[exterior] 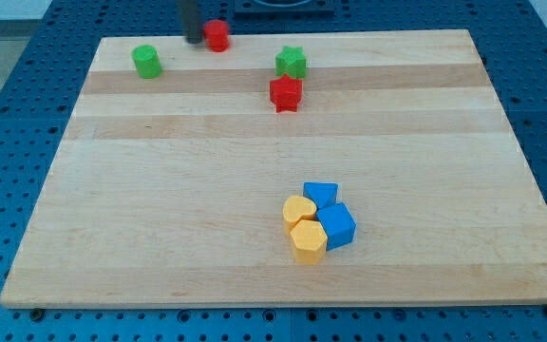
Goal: Move the red circle to the parallel right of the green star
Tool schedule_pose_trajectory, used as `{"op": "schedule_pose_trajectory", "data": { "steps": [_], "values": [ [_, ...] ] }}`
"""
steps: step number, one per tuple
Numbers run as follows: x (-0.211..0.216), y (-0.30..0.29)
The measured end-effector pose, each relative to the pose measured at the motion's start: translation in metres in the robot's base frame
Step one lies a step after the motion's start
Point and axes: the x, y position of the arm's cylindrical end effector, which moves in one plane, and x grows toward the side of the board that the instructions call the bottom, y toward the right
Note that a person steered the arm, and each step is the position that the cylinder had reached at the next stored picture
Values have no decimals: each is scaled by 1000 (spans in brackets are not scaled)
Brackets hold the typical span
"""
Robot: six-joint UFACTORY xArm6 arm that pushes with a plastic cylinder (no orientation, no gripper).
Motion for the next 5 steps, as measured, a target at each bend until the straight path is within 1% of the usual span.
{"op": "schedule_pose_trajectory", "data": {
  "steps": [1,2,3,4,5],
  "values": [
    [33,69],
    [33,24],
    [-5,-12],
    [-6,-7],
    [-5,60]
  ]
}}
